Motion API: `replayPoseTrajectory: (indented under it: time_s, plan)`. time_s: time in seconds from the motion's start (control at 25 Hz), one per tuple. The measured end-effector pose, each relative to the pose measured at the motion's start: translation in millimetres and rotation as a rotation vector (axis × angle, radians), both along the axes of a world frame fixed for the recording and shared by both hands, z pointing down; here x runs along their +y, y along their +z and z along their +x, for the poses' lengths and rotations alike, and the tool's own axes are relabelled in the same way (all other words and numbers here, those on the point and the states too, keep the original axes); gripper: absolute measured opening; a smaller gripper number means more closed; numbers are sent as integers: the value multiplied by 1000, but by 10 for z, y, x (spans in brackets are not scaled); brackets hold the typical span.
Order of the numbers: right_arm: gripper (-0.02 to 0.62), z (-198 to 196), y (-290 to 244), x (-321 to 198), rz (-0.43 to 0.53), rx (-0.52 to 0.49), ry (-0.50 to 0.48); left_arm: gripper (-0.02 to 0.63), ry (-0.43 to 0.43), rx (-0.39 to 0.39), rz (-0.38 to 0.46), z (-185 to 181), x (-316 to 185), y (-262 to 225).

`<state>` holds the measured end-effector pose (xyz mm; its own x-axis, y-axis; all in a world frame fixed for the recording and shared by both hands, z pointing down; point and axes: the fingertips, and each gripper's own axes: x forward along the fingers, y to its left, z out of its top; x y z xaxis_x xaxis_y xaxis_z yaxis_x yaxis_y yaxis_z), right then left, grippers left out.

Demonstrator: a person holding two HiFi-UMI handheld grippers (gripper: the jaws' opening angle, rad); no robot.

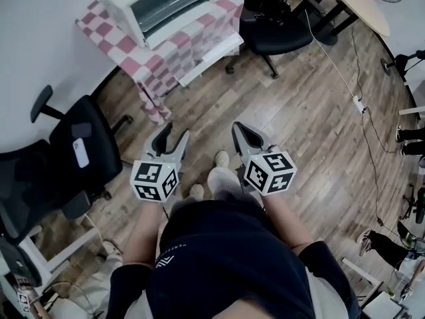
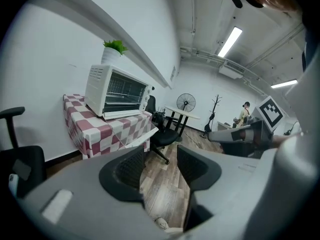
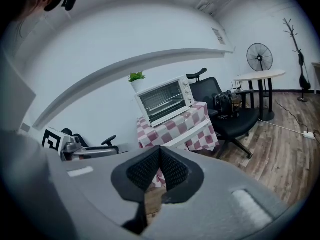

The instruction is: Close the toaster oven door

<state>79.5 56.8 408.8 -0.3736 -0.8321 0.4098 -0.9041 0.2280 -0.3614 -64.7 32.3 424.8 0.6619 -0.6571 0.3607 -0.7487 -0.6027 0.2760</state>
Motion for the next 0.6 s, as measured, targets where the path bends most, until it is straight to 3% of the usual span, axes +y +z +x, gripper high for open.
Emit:
replayPoseTrajectory:
  time_s: [0.6]
  plan:
    - [3, 299, 289, -923, -70, -35, -190, 225, -135, -80, -79, 340, -695, 416]
